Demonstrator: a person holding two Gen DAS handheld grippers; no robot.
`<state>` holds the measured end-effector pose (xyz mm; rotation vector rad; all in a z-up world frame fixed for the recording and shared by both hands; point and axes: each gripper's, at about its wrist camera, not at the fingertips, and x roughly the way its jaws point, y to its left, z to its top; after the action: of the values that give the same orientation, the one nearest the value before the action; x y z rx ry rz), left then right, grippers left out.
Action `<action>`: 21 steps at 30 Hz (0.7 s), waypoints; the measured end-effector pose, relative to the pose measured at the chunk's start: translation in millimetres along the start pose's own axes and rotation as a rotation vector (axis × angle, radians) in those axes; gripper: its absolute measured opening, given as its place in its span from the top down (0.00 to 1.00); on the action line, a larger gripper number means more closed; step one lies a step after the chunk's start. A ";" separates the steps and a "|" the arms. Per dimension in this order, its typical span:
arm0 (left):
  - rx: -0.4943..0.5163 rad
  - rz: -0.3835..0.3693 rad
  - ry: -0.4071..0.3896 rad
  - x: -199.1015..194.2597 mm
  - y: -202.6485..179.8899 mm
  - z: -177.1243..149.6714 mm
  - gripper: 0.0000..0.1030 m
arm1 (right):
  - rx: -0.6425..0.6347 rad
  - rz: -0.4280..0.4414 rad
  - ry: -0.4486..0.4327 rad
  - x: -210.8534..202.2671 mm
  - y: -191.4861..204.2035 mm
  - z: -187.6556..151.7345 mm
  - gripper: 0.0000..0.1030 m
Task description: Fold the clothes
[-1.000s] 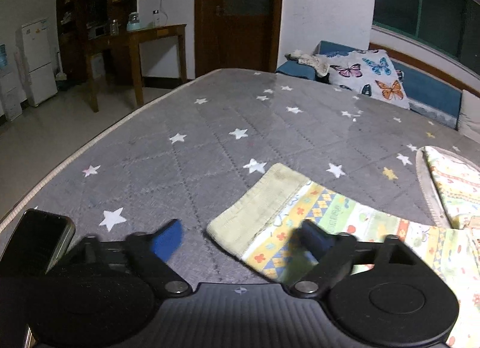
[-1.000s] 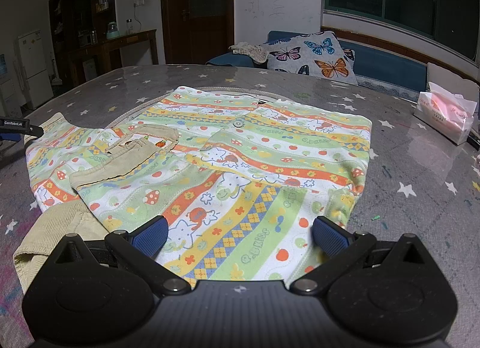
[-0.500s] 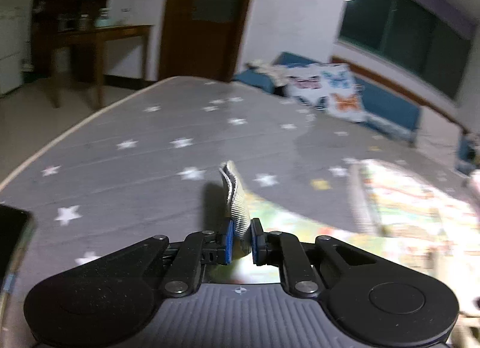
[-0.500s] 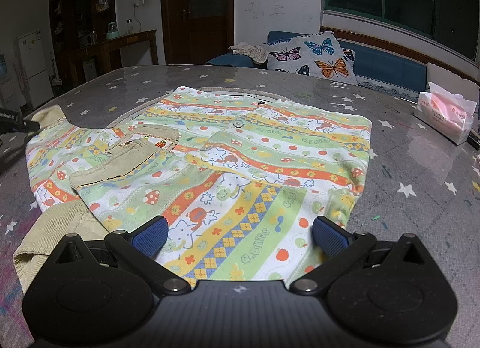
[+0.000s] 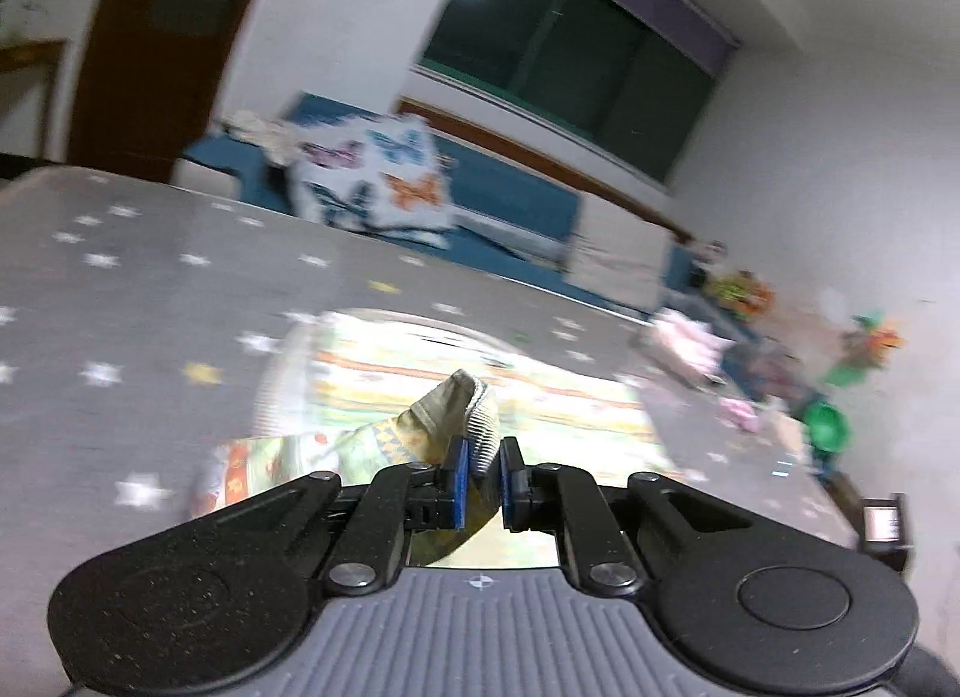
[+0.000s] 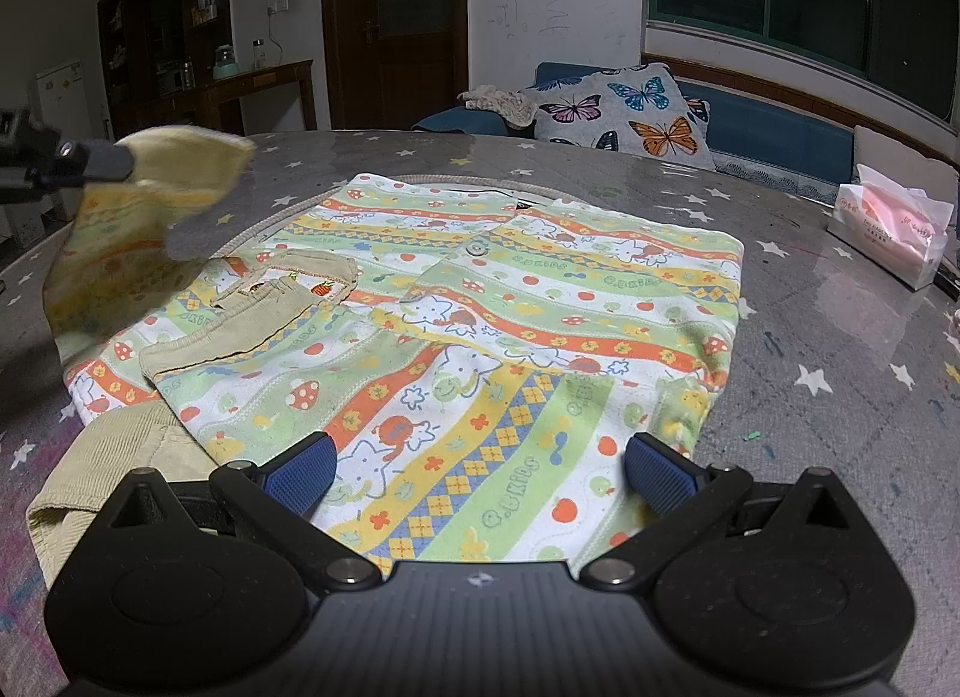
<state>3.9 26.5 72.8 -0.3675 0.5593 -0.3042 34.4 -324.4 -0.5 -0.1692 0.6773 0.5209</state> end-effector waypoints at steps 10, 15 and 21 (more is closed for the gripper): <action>0.078 -0.215 0.111 53.7 -71.1 -14.2 0.89 | 0.001 0.000 0.000 0.0 0.1 -0.3 0.00; 0.079 -0.229 0.172 73.2 -80.0 -24.9 0.84 | 0.000 0.000 0.000 0.1 0.1 -0.4 0.00; 0.158 -0.206 0.151 61.0 -81.0 -26.5 0.32 | 0.001 0.000 0.000 0.1 0.2 -0.4 0.00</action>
<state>23.7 -75.4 57.8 -0.2501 0.6420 -0.5750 34.1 -324.3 -0.9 -0.1688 0.6772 0.5203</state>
